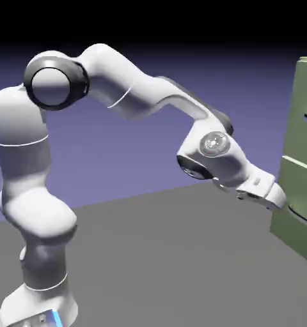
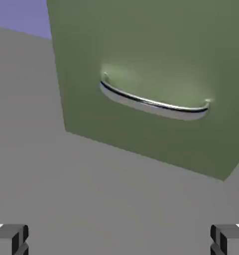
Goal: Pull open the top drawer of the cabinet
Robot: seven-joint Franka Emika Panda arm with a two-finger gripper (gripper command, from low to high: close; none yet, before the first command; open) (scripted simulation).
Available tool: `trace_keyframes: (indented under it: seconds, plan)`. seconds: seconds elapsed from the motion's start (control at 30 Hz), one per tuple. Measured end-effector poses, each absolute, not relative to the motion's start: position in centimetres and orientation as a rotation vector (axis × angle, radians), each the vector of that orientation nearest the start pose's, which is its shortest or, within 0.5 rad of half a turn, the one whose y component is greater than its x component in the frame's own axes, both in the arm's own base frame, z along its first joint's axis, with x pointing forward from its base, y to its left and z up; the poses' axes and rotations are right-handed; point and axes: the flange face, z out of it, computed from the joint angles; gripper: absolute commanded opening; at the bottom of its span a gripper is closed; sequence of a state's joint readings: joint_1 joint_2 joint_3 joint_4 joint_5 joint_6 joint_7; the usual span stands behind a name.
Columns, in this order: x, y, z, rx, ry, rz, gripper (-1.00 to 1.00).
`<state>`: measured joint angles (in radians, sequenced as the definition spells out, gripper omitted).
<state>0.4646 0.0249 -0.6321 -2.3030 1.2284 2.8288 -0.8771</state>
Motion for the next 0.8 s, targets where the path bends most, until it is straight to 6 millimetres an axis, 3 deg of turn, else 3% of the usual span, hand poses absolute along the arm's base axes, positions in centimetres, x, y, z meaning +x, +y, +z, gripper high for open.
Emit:
trace_keyframes:
  seconds: [0.4,0.8]
  plan:
    - [54.9,-15.7,36.2,-2.665,0.257,-1.205,0.00]
    - [58.9,-15.9,38.5,-2.711,-0.113,-1.603,0.00]
